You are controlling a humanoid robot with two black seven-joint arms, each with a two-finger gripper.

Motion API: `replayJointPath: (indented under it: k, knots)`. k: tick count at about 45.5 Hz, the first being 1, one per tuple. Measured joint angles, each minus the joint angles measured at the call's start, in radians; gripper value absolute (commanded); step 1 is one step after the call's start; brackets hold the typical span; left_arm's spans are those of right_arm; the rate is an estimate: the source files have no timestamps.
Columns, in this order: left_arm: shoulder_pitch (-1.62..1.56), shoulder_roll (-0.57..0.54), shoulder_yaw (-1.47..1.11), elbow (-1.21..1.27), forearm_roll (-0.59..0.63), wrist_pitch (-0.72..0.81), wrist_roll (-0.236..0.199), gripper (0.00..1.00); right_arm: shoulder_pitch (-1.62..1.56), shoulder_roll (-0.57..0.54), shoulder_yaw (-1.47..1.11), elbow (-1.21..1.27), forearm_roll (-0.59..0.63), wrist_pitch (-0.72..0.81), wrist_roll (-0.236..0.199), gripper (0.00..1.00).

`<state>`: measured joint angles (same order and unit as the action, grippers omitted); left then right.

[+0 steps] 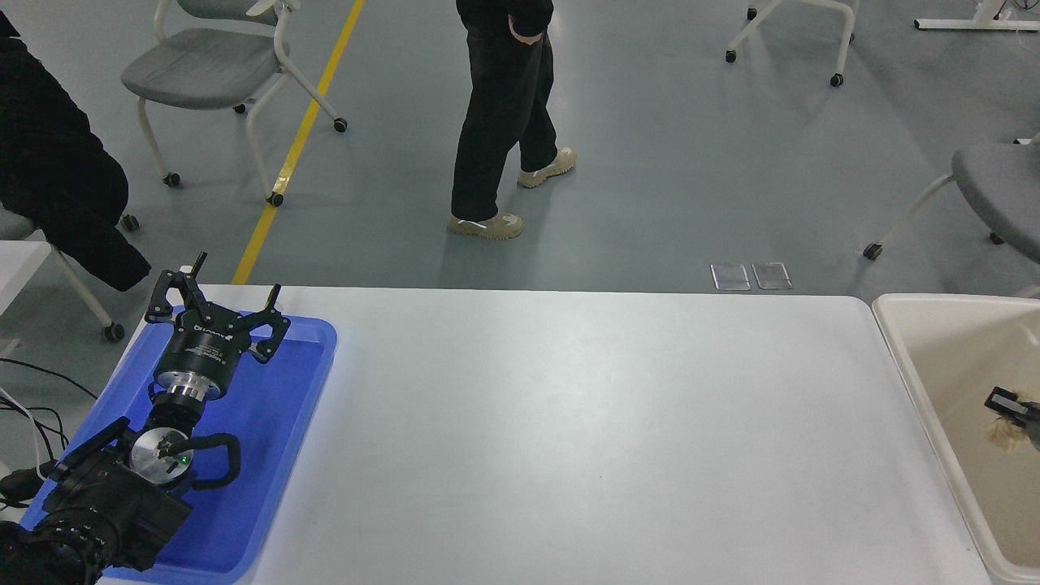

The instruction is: Pick up paper ball place in dustbin

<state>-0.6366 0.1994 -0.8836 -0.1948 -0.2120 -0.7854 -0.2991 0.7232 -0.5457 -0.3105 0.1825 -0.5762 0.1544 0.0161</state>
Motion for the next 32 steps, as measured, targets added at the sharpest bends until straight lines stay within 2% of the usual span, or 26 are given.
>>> replayJointPath:
  k: [21, 32]
  knots:
    - [0.000, 0.000, 0.000, 0.000, 0.000, 0.000, 0.000, 1.00, -0.003, 0.003, 0.060, -0.002, 0.005, -0.009, 0.002, 1.00]
    - [0.000, 0.000, 0.000, 0.000, 0.000, 0.000, 0.001, 1.00, 0.063, -0.012, 0.325, 0.092, 0.009, -0.010, 0.005, 1.00]
